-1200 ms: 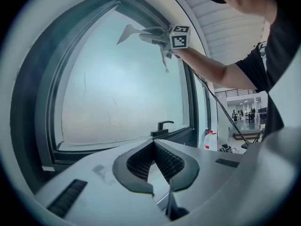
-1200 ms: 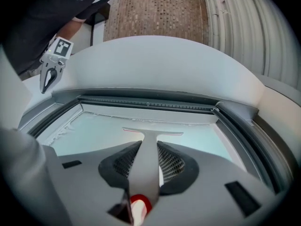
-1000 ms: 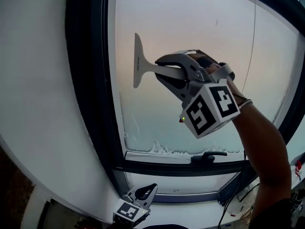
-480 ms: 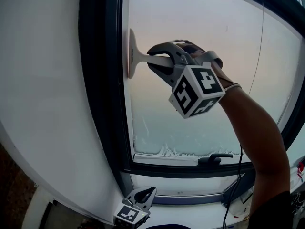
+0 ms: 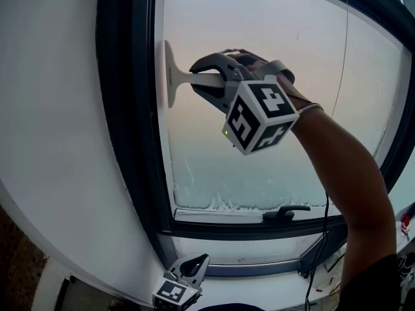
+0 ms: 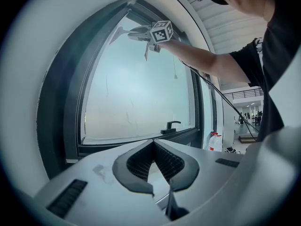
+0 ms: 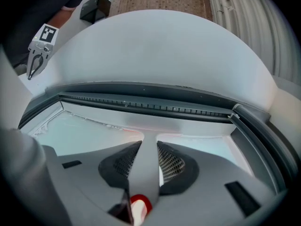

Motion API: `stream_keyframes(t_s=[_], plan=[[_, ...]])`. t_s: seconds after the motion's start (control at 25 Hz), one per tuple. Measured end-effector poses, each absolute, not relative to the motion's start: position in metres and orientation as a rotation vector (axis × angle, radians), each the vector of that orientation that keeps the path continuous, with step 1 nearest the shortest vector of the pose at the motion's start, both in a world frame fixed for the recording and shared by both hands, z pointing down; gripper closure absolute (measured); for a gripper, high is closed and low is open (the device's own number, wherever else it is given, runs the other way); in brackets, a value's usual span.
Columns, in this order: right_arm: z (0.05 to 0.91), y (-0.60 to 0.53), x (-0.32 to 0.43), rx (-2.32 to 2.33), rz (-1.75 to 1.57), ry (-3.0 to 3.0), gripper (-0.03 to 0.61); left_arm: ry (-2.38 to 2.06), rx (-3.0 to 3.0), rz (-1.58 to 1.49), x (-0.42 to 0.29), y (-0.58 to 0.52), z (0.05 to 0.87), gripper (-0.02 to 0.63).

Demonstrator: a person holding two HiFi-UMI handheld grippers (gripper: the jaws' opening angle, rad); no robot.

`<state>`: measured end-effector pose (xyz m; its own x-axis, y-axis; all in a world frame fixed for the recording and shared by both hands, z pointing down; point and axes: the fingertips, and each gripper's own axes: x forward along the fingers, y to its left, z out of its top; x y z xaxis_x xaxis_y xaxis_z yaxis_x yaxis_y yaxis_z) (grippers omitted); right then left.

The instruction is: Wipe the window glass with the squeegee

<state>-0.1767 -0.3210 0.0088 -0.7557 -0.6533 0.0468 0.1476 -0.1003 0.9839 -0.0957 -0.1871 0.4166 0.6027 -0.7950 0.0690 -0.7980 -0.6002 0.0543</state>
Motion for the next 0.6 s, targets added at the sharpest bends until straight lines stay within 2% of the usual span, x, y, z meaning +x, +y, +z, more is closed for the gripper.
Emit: stream_keyframes(t_s=[0.6], plan=[[0.003,-0.322,-0.08,0.603,-1.851,-1.615,0.491,-1.325,2.76,0.051,-0.057,-0.199,0.414,0.614]])
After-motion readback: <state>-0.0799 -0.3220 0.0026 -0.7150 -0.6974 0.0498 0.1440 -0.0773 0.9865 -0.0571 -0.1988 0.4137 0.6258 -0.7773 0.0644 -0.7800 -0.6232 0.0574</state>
